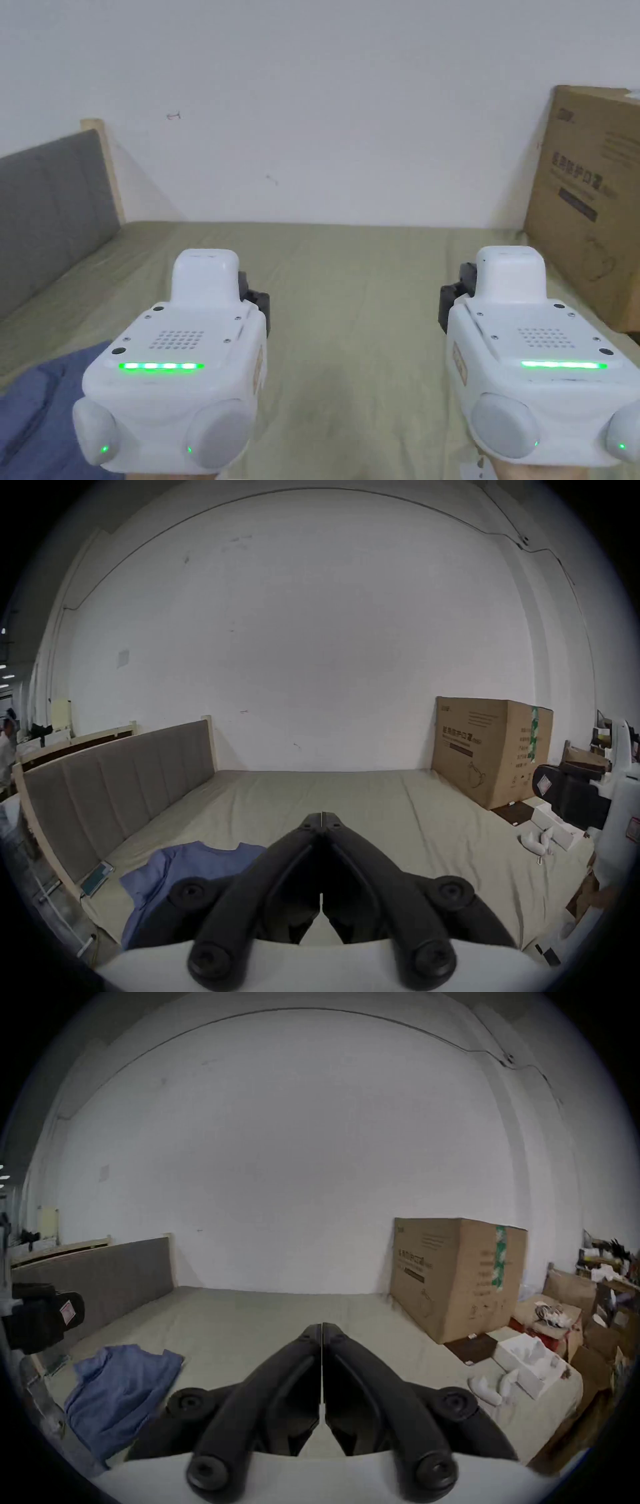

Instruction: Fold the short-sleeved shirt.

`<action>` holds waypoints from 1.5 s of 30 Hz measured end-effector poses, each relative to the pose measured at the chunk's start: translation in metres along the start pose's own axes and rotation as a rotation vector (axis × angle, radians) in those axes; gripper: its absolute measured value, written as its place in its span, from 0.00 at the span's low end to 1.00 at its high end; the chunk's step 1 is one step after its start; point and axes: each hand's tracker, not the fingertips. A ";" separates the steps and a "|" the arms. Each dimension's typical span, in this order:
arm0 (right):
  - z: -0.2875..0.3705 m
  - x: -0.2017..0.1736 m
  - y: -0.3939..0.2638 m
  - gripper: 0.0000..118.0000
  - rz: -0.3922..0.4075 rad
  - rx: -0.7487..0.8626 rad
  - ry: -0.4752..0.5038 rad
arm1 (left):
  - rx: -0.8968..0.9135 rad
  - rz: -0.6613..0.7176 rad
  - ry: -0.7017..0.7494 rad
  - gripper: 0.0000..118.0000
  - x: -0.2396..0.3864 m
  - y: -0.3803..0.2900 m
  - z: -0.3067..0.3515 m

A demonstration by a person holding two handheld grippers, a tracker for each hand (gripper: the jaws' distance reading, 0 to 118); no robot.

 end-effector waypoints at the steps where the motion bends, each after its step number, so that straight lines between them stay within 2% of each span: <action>1: -0.001 -0.012 0.003 0.00 0.000 0.000 0.041 | 0.003 0.003 0.028 0.00 -0.011 0.001 0.005; 8: -0.011 -0.100 0.003 0.00 0.014 -0.035 0.316 | -0.010 0.020 0.278 0.00 -0.092 0.000 0.046; 13: -0.015 -0.143 -0.010 0.00 0.053 -0.056 0.413 | -0.054 0.038 0.368 0.00 -0.130 -0.009 0.058; 19: -0.024 -0.159 -0.024 0.00 0.054 -0.111 0.451 | -0.133 0.037 0.396 0.00 -0.150 -0.028 0.037; 24: -0.041 -0.157 -0.038 0.00 0.043 -0.164 0.440 | -0.354 0.117 0.324 0.00 -0.173 -0.068 -0.028; 27: -0.054 -0.153 -0.049 0.00 0.034 -0.205 0.421 | -0.498 0.164 0.396 0.02 -0.181 -0.121 -0.070; 28: -0.059 -0.151 -0.054 0.00 0.029 -0.221 0.418 | -0.567 0.178 0.398 0.10 -0.182 -0.140 -0.081; 29: -0.063 -0.150 -0.058 0.00 0.027 -0.235 0.416 | -0.609 0.204 0.354 0.24 -0.185 -0.153 -0.087; 30: -0.070 -0.149 -0.063 0.00 0.027 -0.259 0.409 | -0.661 0.248 0.321 0.51 -0.185 -0.168 -0.094; 31: -0.076 -0.148 -0.068 0.00 0.026 -0.272 0.407 | -0.685 0.276 0.310 0.72 -0.186 -0.177 -0.101; 32: -0.081 -0.147 -0.072 0.00 0.024 -0.287 0.404 | -0.693 0.300 0.298 0.84 -0.186 -0.183 -0.106; 37: -0.104 -0.146 -0.093 0.00 0.006 -0.362 0.388 | -0.737 0.241 0.255 0.93 -0.181 -0.191 -0.153; 41: -0.116 -0.150 -0.107 0.00 0.027 -0.403 0.379 | -0.814 0.222 0.174 0.92 -0.174 -0.201 -0.200; 42: -0.120 -0.150 -0.109 0.00 0.029 -0.412 0.379 | -0.855 0.225 0.160 0.86 -0.173 -0.209 -0.213; 43: -0.123 -0.149 -0.112 0.00 0.030 -0.421 0.381 | -0.913 0.224 0.165 0.74 -0.173 -0.219 -0.225; 44: -0.125 -0.149 -0.113 0.00 0.030 -0.430 0.382 | -0.957 0.215 0.216 0.65 -0.173 -0.227 -0.231; 45: -0.126 -0.149 -0.114 0.00 0.031 -0.440 0.382 | -0.921 0.207 0.226 0.64 -0.175 -0.228 -0.230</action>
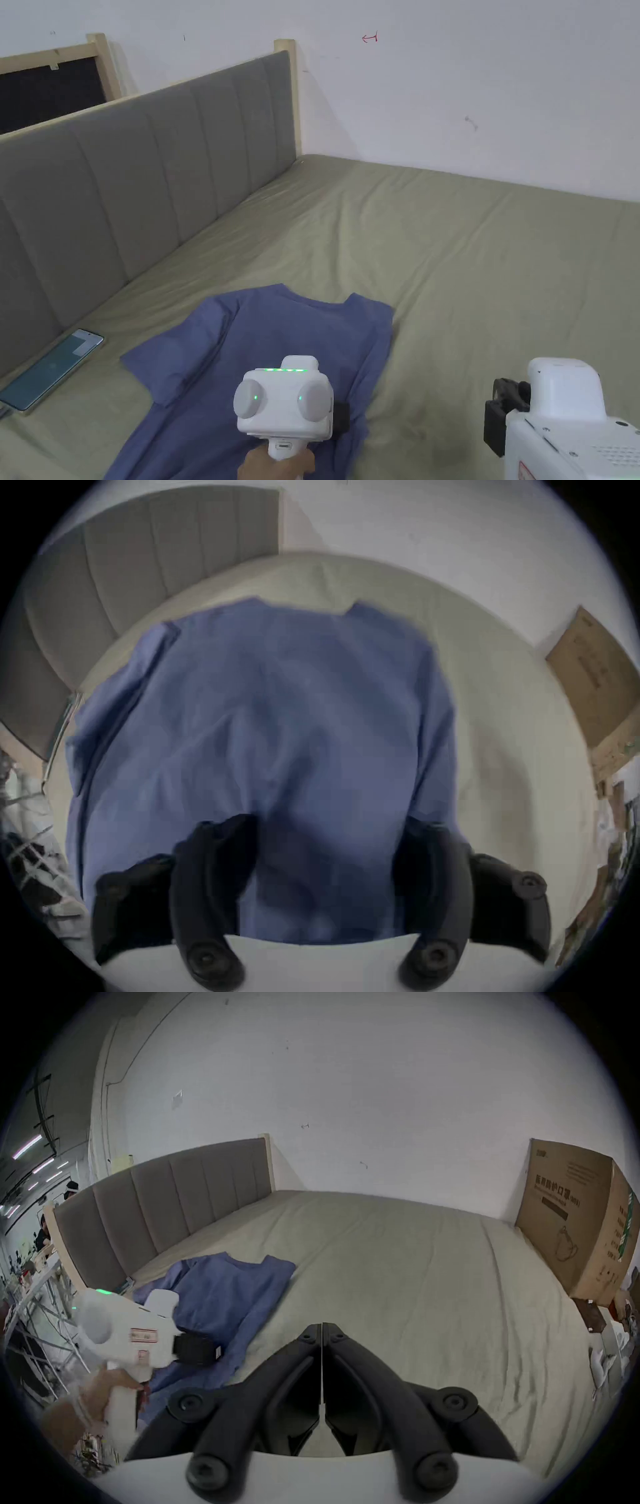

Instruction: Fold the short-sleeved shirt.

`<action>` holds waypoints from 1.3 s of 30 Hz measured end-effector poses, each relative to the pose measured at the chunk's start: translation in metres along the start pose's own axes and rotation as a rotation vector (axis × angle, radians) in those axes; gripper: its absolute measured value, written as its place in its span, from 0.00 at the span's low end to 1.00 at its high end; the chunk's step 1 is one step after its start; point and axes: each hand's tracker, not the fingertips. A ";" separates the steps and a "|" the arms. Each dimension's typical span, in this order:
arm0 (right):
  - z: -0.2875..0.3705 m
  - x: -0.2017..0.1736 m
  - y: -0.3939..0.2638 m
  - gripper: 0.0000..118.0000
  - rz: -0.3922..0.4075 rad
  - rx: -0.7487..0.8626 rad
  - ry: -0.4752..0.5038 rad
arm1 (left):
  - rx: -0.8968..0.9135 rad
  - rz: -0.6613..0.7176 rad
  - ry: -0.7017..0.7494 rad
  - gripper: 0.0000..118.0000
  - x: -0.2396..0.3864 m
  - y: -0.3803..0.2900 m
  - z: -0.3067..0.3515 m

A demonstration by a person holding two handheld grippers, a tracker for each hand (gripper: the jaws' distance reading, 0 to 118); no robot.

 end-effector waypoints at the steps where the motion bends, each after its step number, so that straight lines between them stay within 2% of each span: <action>1: -0.001 0.002 -0.001 0.00 0.001 -0.005 0.000 | 0.023 0.011 -0.010 0.58 0.001 -0.001 0.008; 2: -0.002 0.003 -0.002 0.00 -0.001 -0.006 -0.003 | 0.048 0.032 0.002 0.44 0.001 -0.002 0.013; 3: -0.003 0.005 -0.003 0.00 -0.007 -0.008 -0.008 | 0.083 0.031 0.035 0.13 -0.002 -0.004 0.016; 4: -0.004 0.007 -0.003 0.00 -0.018 -0.014 -0.010 | 0.085 0.038 0.070 0.04 -0.004 -0.004 0.015; 5: -0.004 0.009 -0.004 0.00 -0.037 -0.024 -0.005 | 0.060 0.069 0.100 0.04 -0.016 -0.003 0.012; 6: -0.003 0.012 -0.005 0.00 -0.057 -0.030 0.002 | 0.038 0.119 -0.011 0.04 -0.025 -0.002 0.009; 9: 0.005 0.019 -0.007 0.00 -0.063 -0.028 -0.004 | -0.011 0.217 -0.087 0.05 -0.038 0.010 0.018; 12: 0.014 0.030 -0.007 0.00 -0.069 -0.023 -0.036 | 0.004 0.225 -0.128 0.05 -0.045 0.012 0.032; 15: 0.028 0.048 -0.005 0.00 -0.143 -0.006 -0.041 | 0.012 0.215 -0.129 0.05 -0.036 0.026 0.055; 18: 0.047 0.069 -0.002 0.00 -0.172 0.016 -0.053 | 0.072 0.126 -0.124 0.05 -0.010 0.039 0.080; 19: 0.055 0.077 -0.001 0.00 -0.177 0.030 -0.067 | 0.095 0.110 -0.150 0.05 0.001 0.043 0.090; 21: 0.071 0.094 0.002 0.00 -0.187 0.058 -0.110 | 0.136 0.175 -0.293 0.05 0.023 0.050 0.109; 22: 0.080 0.104 0.004 0.00 -0.201 0.076 -0.133 | 0.157 0.157 -0.373 0.05 0.042 0.054 0.121; 26: 0.126 0.152 0.008 0.00 -0.270 0.143 -0.229 | 0.227 -0.055 -0.410 0.05 0.148 0.059 0.166; 29: 0.170 0.191 0.008 0.00 -0.257 0.178 -0.328 | 0.269 -0.129 -0.635 0.05 0.229 0.034 0.203; 31: 0.200 0.216 0.005 0.00 -0.258 0.197 -0.415 | 0.218 -0.196 -0.779 0.05 0.278 0.012 0.223; 35: 0.249 0.256 -0.010 0.00 -0.292 0.216 -0.535 | 0.167 -0.355 -0.932 0.05 0.345 -0.043 0.254; 36: 0.258 0.264 -0.016 0.00 -0.296 0.213 -0.570 | 0.173 -0.418 -0.953 0.05 0.357 -0.058 0.259; 39: 0.278 0.284 -0.033 0.00 -0.326 0.181 -0.628 | 0.147 -0.504 -0.859 0.05 0.385 -0.094 0.244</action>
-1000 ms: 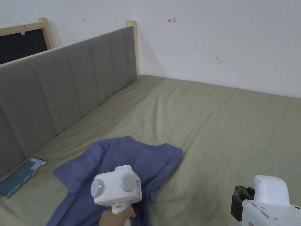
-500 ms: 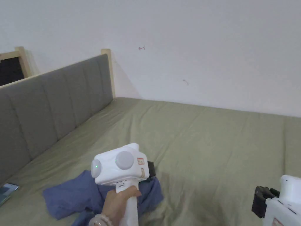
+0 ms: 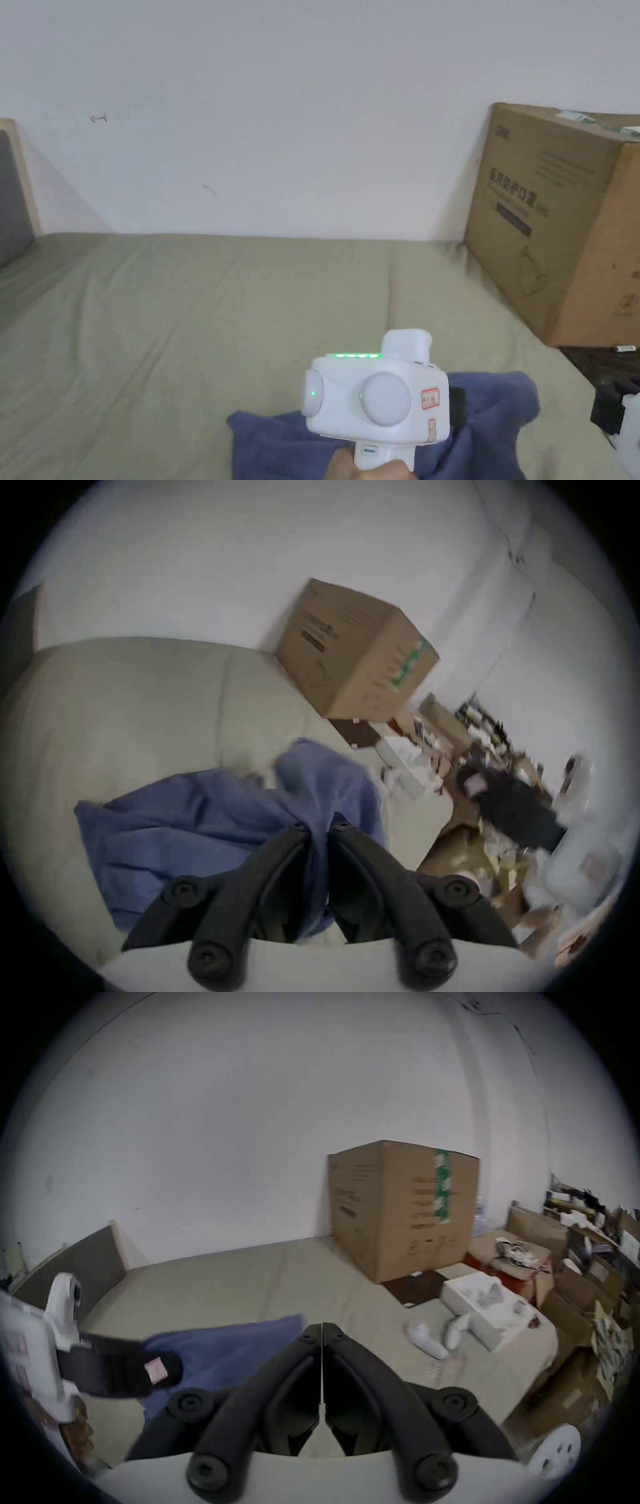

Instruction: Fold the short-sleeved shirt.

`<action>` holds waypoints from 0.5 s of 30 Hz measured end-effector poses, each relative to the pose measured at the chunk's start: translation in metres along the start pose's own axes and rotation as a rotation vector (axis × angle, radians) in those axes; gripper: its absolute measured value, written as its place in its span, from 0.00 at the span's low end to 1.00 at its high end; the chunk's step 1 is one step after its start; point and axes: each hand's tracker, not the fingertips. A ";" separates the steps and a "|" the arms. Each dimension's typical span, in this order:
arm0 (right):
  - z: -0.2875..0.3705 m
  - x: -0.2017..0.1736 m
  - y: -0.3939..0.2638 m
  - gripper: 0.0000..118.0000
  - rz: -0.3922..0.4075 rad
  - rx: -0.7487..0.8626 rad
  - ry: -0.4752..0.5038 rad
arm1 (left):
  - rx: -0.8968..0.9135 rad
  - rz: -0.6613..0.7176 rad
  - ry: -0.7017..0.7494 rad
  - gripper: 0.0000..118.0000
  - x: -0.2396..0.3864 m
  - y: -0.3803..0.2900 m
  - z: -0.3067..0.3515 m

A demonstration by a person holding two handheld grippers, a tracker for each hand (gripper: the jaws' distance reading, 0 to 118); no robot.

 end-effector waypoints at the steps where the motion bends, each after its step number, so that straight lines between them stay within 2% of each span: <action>1: 0.000 0.009 -0.004 0.00 -0.014 -0.013 -0.017 | -0.056 -0.003 0.032 0.05 0.000 -0.013 -0.017; 3: 0.000 0.020 -0.012 0.00 -0.039 -0.030 -0.024 | -0.173 0.016 0.085 0.05 -0.007 -0.042 -0.048; 6: -0.004 0.024 -0.024 0.00 -0.043 -0.062 -0.029 | -0.374 -0.061 0.238 0.05 -0.022 -0.095 -0.090; 8: -0.006 0.021 -0.029 0.00 -0.012 -0.078 -0.023 | -0.401 -0.058 0.249 0.05 -0.031 -0.120 -0.097; 11: -0.012 0.012 -0.032 0.00 0.017 -0.089 -0.013 | -0.323 -0.005 0.191 0.07 -0.036 -0.115 -0.081; 12: -0.015 0.008 -0.032 0.00 0.014 -0.094 -0.005 | -0.340 -0.005 0.189 0.17 -0.036 -0.105 -0.078; 13: -0.017 0.004 -0.032 0.00 0.005 -0.098 0.008 | -0.337 -0.004 0.185 0.35 -0.036 -0.098 -0.074; 15: -0.020 -0.003 -0.032 0.00 -0.006 -0.102 0.031 | -0.291 -0.036 0.198 0.94 -0.039 -0.081 -0.062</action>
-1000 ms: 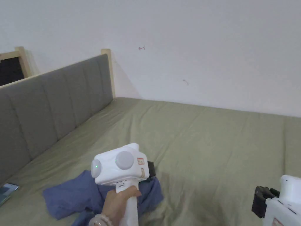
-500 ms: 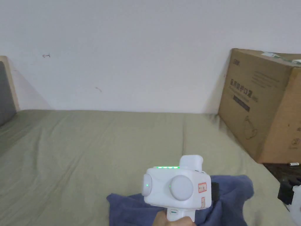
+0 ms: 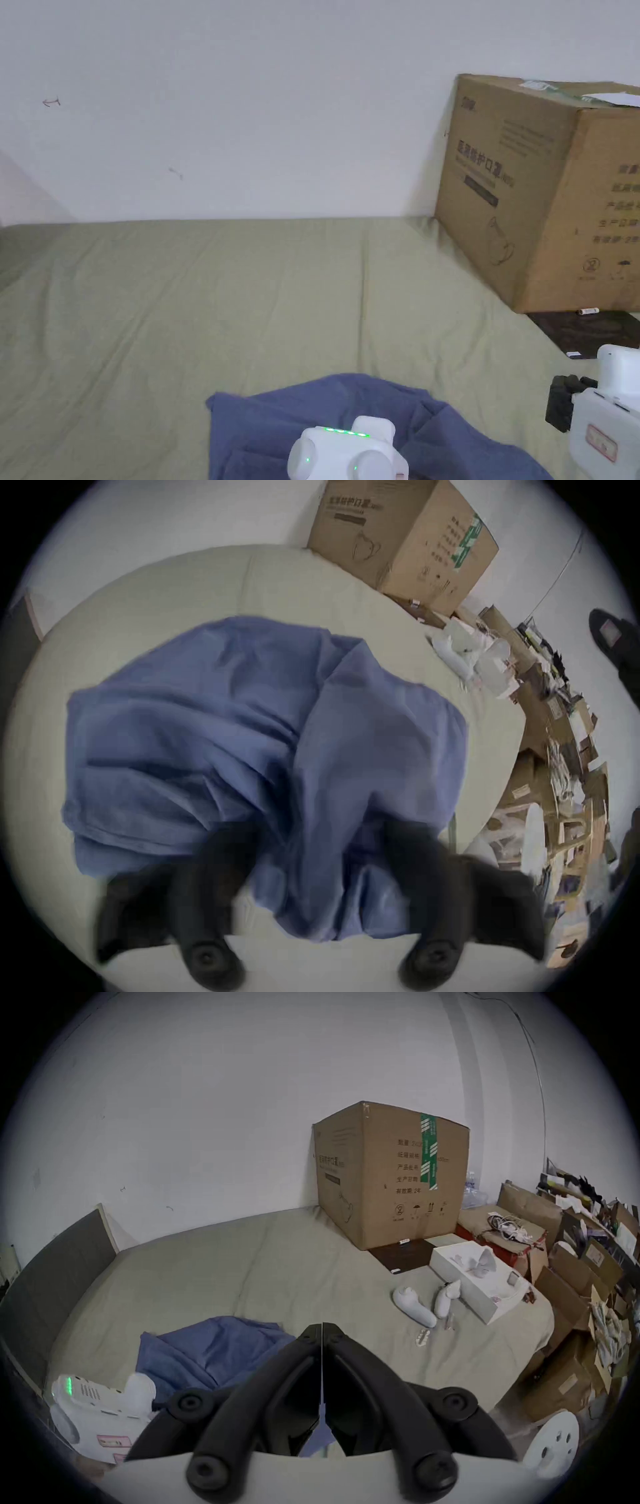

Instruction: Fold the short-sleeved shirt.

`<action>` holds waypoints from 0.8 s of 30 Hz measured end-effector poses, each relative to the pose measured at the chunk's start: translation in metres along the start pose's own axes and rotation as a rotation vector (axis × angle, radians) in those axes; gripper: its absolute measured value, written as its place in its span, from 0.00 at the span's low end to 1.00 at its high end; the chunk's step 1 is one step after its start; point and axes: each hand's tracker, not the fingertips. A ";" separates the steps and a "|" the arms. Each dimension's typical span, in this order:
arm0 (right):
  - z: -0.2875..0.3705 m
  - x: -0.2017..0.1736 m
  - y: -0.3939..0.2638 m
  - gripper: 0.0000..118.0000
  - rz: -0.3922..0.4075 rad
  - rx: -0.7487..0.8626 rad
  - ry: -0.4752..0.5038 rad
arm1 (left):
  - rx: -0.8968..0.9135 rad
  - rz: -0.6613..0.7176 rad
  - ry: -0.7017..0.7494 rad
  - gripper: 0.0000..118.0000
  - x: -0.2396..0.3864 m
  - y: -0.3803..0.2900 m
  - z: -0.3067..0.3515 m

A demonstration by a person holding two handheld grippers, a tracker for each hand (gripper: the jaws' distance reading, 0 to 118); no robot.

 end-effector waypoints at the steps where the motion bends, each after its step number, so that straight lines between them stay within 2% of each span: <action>1: -0.001 -0.005 0.000 0.00 0.005 -0.001 0.008 | 0.062 -0.014 0.005 1.00 -0.004 0.004 0.012; 5: -0.009 -0.022 -0.001 0.00 0.042 -0.012 0.027 | 0.124 0.014 0.065 0.98 -0.031 0.019 0.048; 6: -0.012 -0.025 -0.002 0.00 0.044 -0.018 0.037 | 0.134 0.039 0.069 0.93 -0.042 0.018 0.055; 7: -0.013 -0.029 -0.004 0.00 0.043 -0.024 0.049 | 0.138 0.057 0.067 0.81 -0.053 0.016 0.060; 8: -0.015 -0.032 -0.006 0.00 0.042 -0.029 0.060 | 0.140 0.081 0.072 0.59 -0.067 0.009 0.065; 9: -0.016 -0.036 -0.010 0.00 0.042 -0.033 0.068 | 0.130 0.117 0.101 0.18 -0.080 0.000 0.067; 10: -0.018 -0.041 -0.013 0.00 0.044 -0.043 0.075 | 0.098 0.138 0.146 0.00 -0.092 -0.013 0.064; 12: -0.025 -0.048 -0.021 0.00 0.050 -0.068 0.093 | 0.062 0.169 0.213 0.00 -0.113 -0.042 0.056; 17: -0.044 -0.067 -0.035 0.00 0.071 -0.125 0.124 | 0.006 0.327 0.170 0.00 -0.153 -0.086 0.050; 23: -0.063 -0.079 -0.040 0.00 0.085 -0.159 0.146 | 0.045 0.291 0.254 0.00 -0.172 -0.070 0.057; 24: -0.066 -0.081 -0.040 0.00 0.088 -0.165 0.147 | 0.052 0.293 0.252 0.08 -0.179 -0.062 0.058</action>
